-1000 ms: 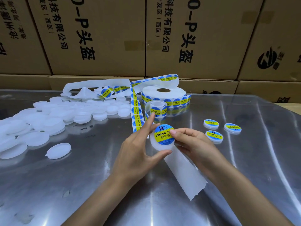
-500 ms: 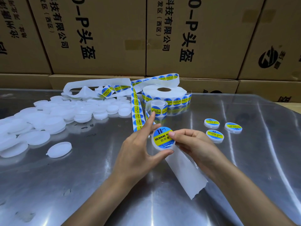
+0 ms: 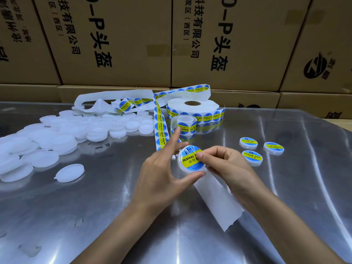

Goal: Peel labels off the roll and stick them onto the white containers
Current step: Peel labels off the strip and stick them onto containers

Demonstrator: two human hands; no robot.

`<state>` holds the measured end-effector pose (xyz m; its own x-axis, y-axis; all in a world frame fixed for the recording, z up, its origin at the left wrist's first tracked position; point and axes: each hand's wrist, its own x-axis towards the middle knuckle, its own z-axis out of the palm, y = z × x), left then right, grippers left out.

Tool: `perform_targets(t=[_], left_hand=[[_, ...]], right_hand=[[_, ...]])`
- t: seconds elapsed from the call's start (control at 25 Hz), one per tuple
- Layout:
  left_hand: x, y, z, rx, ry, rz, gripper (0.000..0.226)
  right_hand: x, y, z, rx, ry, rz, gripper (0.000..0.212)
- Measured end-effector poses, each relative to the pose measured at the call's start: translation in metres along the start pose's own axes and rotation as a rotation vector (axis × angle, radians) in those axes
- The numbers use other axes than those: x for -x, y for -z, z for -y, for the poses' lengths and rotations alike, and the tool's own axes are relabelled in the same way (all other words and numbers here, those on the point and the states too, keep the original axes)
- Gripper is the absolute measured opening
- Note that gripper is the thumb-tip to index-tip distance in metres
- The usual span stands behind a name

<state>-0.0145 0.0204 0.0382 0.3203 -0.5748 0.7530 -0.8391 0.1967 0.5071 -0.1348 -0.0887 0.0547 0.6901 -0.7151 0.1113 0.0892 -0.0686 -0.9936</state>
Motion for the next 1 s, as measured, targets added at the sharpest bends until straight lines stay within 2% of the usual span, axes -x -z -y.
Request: perform_targets(t=[0.28, 0.32, 0.44, 0.48, 0.56, 0.64, 0.68, 0.88, 1.0], left_hand=[[-0.002, 0.002, -0.002, 0.030, 0.028, -0.050, 0.097], [-0.002, 0.002, -0.003, 0.037, 0.025, -0.045, 0.097], [-0.001, 0.002, -0.004, 0.014, -0.007, -0.014, 0.095], [-0.001, 0.003, -0.005, 0.013, -0.014, -0.007, 0.094], [0.000, 0.002, -0.007, 0.009, -0.054, 0.008, 0.092], [0.004, -0.001, -0.011, -0.007, -0.098, 0.037, 0.092], [0.005, -0.001, -0.012, 0.003, -0.098, 0.053, 0.095], [0.006, -0.004, -0.009, 0.022, -0.064, 0.126, 0.103], [0.005, -0.010, -0.011, -0.163, -0.176, 0.211, 0.083]], right_hand=[[0.001, -0.009, -0.002, 0.225, 0.299, -0.010, 0.017], [0.001, -0.008, -0.003, 0.246, 0.311, -0.003, 0.027], [0.001, -0.002, 0.001, 0.180, 0.211, 0.046, 0.082], [0.001, -0.002, 0.002, 0.155, 0.167, 0.056, 0.085], [0.004, -0.004, 0.005, 0.142, 0.125, 0.111, 0.066], [0.008, -0.011, 0.009, 0.183, 0.115, 0.181, 0.022], [0.009, -0.013, 0.010, 0.200, 0.097, 0.190, 0.012], [0.010, -0.015, 0.013, 0.218, -0.048, 0.052, 0.044], [0.009, -0.018, 0.010, 0.106, -0.191, -0.095, 0.067]])
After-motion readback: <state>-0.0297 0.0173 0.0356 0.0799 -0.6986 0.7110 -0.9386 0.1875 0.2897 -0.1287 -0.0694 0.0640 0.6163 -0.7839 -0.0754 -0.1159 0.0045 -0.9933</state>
